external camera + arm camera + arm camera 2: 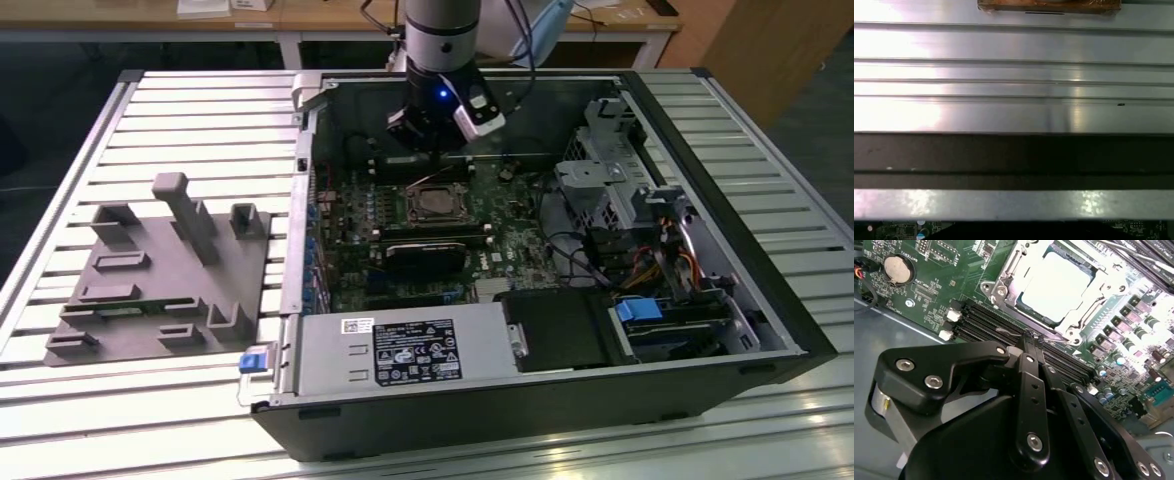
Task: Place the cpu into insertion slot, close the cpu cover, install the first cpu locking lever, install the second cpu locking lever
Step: 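Install the first cpu locking lever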
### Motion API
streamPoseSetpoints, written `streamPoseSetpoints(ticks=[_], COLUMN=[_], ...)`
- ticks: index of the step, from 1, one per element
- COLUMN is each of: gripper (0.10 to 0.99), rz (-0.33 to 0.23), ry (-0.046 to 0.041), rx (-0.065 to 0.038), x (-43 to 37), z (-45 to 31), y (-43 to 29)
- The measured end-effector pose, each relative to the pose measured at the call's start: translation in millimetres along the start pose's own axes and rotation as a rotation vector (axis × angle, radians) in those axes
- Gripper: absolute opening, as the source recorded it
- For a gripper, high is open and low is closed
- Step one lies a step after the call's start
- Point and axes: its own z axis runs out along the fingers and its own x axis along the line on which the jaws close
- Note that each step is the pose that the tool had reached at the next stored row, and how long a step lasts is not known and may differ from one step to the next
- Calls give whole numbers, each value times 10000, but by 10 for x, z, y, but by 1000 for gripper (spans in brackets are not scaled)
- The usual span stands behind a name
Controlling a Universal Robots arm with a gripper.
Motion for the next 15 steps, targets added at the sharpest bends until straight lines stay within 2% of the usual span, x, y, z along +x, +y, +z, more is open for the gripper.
streamPoseSetpoints(ticks=[15], gripper=[106], rz=[0], ry=[2], rx=[0], x=[-129], z=[111], y=[2])
